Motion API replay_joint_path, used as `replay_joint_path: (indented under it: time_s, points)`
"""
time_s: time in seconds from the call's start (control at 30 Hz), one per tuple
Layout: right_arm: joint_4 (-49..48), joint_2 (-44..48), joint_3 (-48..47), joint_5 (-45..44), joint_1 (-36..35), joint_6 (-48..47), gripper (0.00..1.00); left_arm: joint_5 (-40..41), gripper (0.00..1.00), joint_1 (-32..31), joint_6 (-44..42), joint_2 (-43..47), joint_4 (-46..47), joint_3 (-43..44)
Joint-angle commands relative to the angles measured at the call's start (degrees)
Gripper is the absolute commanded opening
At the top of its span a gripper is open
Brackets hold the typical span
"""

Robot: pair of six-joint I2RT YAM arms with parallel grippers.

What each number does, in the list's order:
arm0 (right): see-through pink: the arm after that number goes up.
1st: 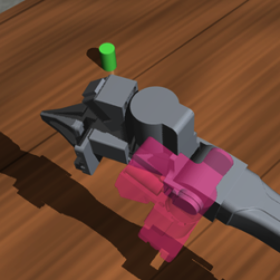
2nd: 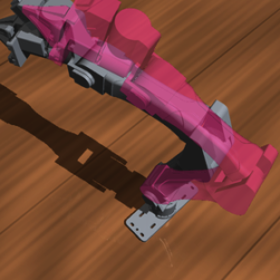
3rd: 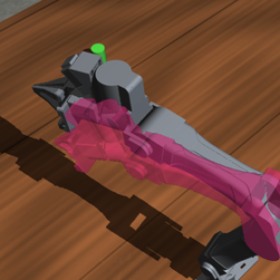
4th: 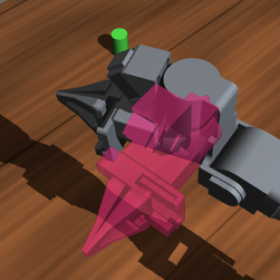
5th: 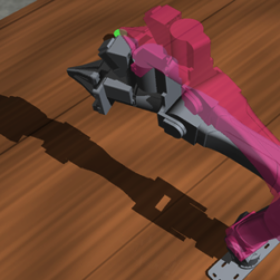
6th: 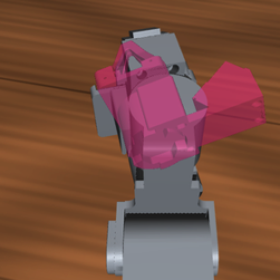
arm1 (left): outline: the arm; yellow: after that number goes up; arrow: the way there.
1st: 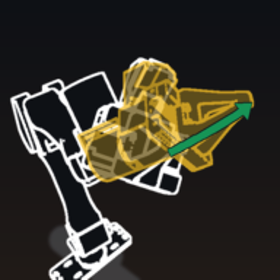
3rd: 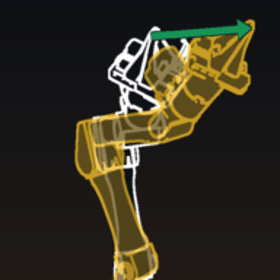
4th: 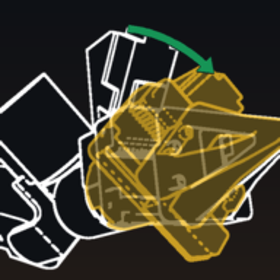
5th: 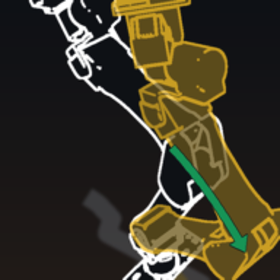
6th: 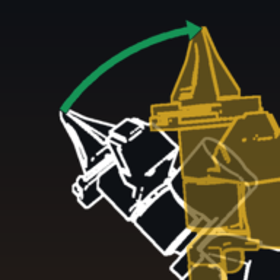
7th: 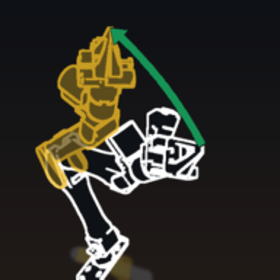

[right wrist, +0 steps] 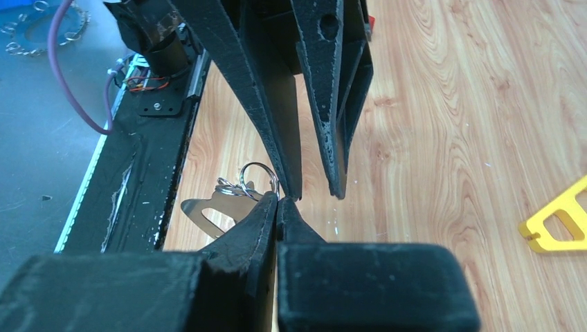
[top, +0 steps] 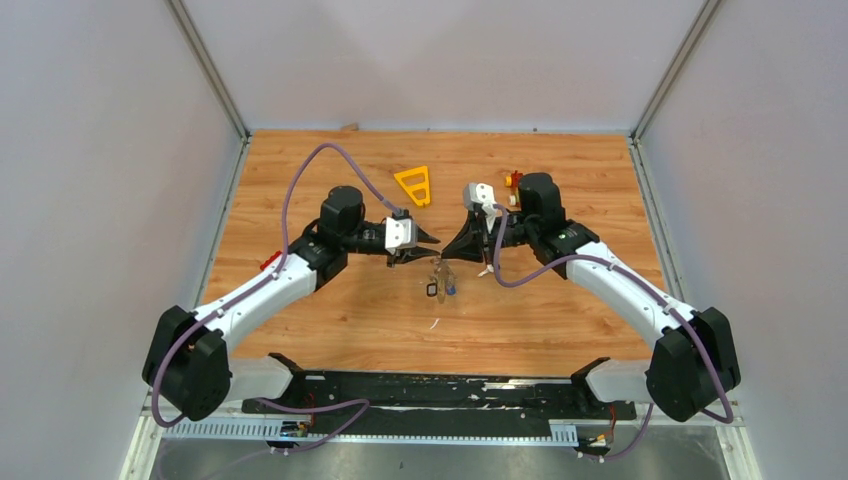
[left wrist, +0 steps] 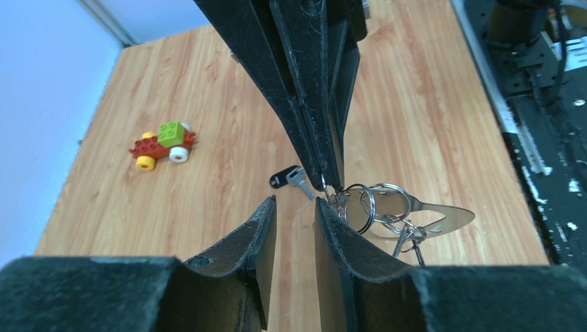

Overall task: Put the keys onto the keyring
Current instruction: Adjust the keyring.

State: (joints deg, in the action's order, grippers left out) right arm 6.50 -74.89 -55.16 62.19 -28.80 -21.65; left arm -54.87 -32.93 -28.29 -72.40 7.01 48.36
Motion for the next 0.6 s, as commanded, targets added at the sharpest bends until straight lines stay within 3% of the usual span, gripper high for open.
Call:
replay_joint_path:
  time_s: [0.0,0.13,0.27,0.57]
  points:
    - [-2.8,2.0,-1.5,-5.7,0.0,1.8,0.0,4.8,0.37,-0.4,-3.1,2.6,0.1,-0.6]
    - [-1.1,3.3,-2.8,-11.8,0.1,2.6,0.0,11.0,0.46,-0.4,-2.9,2.1,1.6,-1.0]
    - [0.6,4.2,-3.9,-17.2,0.1,3.6,0.0,10.6,0.52,-0.4,-1.4,1.0,3.2,-0.6]
    - [-1.0,4.4,-3.2,-21.7,0.1,8.8,0.0,6.0,0.5,-0.4,2.9,-4.0,3.4,4.0]
